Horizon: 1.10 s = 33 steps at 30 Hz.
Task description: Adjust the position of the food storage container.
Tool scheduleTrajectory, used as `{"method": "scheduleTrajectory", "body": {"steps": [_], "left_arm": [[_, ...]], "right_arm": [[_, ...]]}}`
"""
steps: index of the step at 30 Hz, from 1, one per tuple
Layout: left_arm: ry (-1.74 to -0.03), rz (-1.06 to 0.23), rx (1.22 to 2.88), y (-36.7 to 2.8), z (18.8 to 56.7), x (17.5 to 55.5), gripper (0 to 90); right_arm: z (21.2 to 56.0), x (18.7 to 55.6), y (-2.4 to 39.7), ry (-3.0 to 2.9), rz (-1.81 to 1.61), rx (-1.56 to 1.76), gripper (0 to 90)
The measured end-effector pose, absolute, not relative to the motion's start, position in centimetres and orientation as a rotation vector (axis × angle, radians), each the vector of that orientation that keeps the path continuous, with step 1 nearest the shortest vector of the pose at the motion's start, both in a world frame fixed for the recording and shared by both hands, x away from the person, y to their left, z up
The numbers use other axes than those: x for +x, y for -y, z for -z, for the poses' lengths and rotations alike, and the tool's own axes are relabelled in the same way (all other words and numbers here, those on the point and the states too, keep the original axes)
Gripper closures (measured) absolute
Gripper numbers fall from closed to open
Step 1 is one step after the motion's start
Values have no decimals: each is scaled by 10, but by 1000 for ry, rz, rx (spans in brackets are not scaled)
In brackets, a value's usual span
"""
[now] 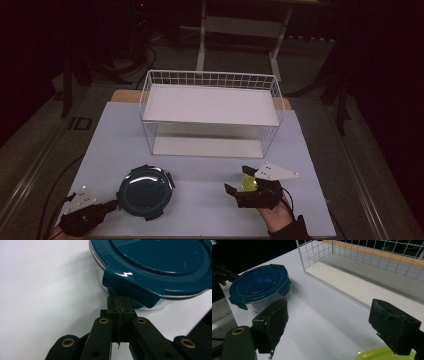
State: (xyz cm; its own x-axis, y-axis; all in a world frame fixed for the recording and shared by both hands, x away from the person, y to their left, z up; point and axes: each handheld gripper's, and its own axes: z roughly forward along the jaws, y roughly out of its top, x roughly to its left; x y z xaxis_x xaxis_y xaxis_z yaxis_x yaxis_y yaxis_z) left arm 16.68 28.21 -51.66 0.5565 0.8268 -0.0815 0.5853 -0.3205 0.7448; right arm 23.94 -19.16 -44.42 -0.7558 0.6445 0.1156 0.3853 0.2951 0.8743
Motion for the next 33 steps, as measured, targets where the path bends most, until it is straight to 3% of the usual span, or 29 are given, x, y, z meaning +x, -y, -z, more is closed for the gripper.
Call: {"method": "scheduleTrajectory", "body": {"steps": [17,33], "left_arm": [[-1134,-376,2023,-283,519,199,890],[-1140,-426,2018,-279,509,198,890]], "right_arm": [[443,239,191,-2308,-1445,938,157],[442,238,193,-2298,-1455,941,157]]}}
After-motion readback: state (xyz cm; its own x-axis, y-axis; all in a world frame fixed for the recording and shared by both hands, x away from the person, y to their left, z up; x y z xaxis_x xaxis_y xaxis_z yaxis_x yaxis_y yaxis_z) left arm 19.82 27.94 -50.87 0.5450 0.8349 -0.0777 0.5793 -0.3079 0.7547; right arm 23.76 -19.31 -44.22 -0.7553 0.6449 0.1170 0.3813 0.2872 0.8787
